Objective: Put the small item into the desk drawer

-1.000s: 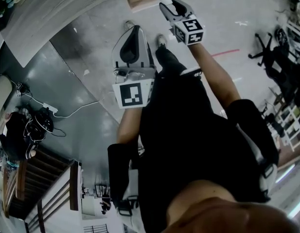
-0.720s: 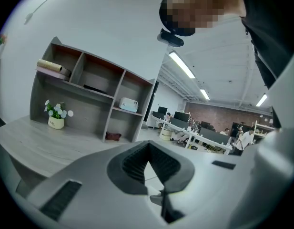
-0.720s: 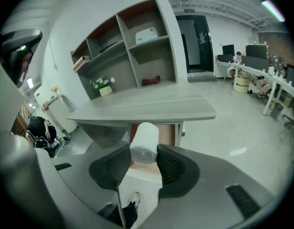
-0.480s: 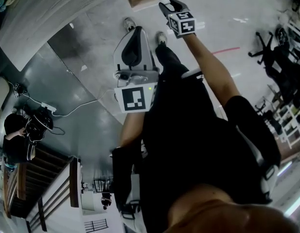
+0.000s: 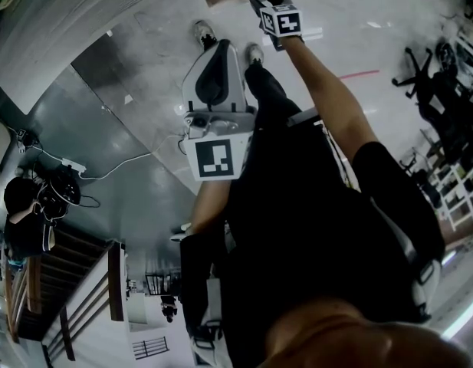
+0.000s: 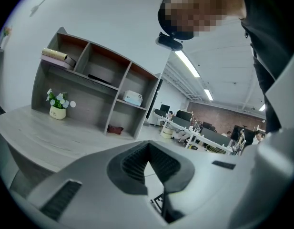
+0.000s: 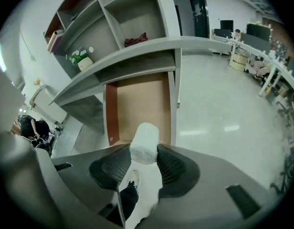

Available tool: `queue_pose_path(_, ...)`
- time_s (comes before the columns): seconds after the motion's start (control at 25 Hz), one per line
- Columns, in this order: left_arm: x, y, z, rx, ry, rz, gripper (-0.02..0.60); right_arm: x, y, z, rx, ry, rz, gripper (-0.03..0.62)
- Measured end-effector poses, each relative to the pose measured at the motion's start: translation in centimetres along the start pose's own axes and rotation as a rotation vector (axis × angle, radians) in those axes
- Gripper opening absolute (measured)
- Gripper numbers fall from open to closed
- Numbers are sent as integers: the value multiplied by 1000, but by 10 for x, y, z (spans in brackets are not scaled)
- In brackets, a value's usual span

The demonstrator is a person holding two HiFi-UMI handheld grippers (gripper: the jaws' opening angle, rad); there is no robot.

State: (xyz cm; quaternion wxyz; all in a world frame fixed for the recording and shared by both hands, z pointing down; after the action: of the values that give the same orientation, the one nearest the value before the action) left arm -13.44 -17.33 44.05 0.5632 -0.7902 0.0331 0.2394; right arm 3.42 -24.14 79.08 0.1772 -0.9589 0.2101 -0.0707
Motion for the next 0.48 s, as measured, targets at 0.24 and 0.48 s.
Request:
queue_pose_path(0.24, -10, -2, -5, -5, 10, 14, -2, 1, -4, -23, -74, -30, 25, 164)
queue_pose_path(0.48, -17, -7, -8, -12, 13, 30, -2, 1, -6, -40, -118, -40, 26, 164)
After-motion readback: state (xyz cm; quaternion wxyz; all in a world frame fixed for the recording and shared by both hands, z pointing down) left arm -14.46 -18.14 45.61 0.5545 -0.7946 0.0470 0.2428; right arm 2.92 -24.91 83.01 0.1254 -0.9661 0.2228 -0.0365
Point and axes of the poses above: the fingertips, and each gripper's own axes: z backward along the fingers, x to its right, y out of its top, the point moved 3 cm from there along z, backward along the fingers, and after that the axes turned 7 degrees about -y, right-handed, at the moved point
